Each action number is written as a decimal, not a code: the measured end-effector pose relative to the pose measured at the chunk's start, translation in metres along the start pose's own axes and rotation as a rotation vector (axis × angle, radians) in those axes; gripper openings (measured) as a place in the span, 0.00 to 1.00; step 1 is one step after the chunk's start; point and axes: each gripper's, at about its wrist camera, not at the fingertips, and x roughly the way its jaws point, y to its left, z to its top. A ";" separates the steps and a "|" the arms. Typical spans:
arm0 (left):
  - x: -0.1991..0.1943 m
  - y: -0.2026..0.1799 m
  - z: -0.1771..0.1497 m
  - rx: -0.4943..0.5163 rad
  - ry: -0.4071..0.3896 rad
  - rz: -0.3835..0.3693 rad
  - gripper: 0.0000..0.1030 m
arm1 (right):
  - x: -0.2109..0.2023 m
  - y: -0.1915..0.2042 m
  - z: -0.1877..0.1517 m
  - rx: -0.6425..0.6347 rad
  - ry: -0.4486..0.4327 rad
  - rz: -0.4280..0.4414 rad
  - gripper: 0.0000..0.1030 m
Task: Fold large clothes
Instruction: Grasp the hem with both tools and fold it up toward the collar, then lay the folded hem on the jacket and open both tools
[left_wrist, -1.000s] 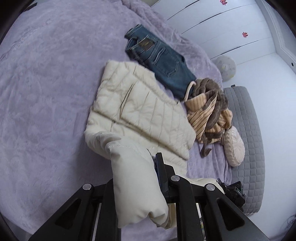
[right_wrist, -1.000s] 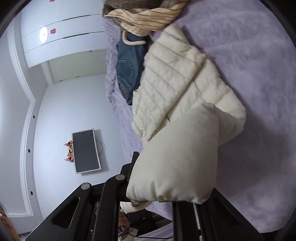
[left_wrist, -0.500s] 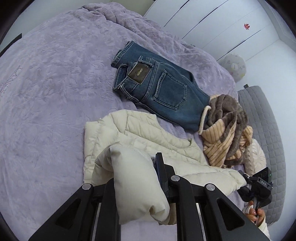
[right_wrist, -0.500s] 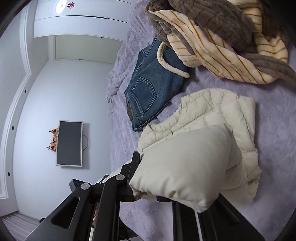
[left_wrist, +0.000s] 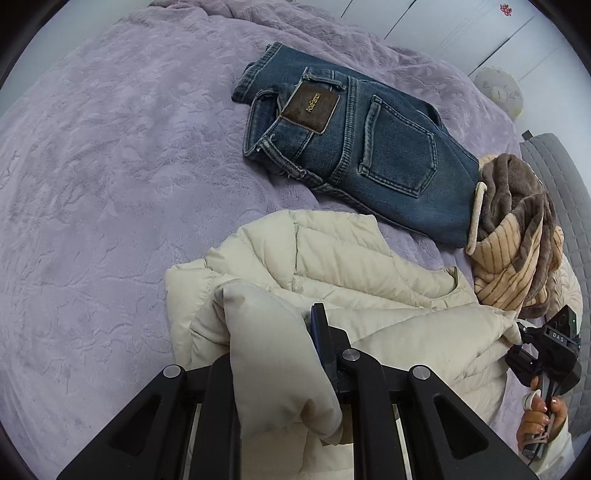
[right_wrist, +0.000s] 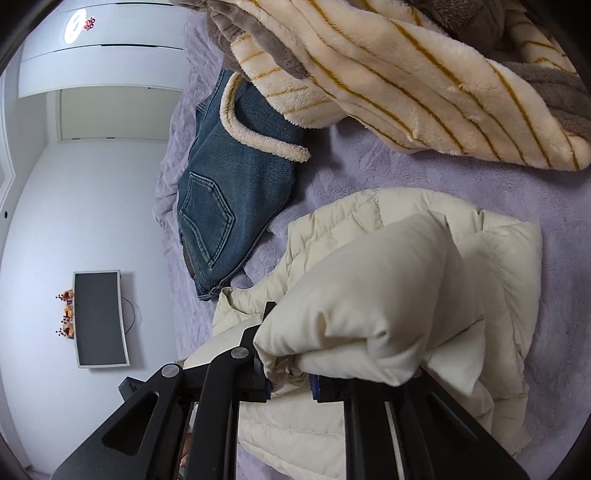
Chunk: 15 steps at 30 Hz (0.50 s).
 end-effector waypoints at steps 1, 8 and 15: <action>-0.005 -0.004 0.001 0.021 -0.009 0.006 0.17 | -0.001 0.002 0.001 -0.002 0.006 -0.006 0.16; -0.033 -0.020 -0.001 0.133 -0.058 0.036 0.61 | -0.029 0.035 0.000 -0.149 -0.012 -0.053 0.81; -0.044 -0.026 -0.003 0.200 -0.128 0.159 1.00 | -0.037 0.028 -0.002 -0.168 -0.021 -0.097 0.74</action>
